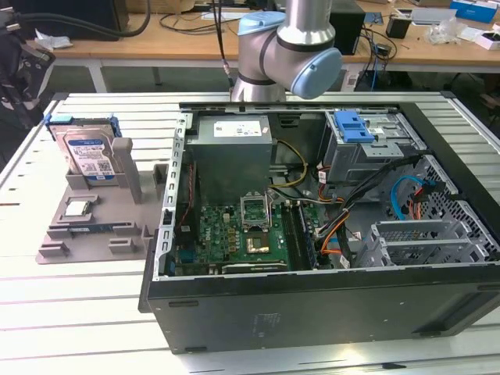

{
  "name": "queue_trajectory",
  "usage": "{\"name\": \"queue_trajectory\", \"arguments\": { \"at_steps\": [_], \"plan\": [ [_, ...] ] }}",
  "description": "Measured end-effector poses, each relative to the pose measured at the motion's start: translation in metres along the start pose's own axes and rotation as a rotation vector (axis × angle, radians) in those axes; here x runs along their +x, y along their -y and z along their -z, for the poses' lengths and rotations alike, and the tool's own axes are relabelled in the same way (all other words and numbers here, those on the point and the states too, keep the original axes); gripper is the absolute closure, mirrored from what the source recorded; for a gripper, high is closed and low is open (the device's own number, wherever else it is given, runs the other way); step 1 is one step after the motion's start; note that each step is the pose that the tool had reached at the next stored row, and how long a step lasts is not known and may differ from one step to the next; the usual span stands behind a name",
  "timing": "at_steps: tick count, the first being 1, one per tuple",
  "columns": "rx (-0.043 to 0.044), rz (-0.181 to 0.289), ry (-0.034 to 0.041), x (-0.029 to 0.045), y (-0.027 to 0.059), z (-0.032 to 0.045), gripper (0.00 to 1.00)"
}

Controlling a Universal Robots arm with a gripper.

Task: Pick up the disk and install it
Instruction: 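Reach for the disk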

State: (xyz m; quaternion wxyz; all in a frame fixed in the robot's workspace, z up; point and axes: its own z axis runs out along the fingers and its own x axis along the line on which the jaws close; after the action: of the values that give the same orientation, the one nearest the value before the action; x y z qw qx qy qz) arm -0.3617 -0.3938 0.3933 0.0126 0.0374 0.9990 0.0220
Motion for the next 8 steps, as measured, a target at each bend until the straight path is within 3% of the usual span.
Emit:
{"name": "queue_trajectory", "arguments": {
  "at_steps": [8],
  "plan": [
    [0.0034,0.000,0.0002,0.0211,-0.0149,-0.0003,0.89]
  ]
}}
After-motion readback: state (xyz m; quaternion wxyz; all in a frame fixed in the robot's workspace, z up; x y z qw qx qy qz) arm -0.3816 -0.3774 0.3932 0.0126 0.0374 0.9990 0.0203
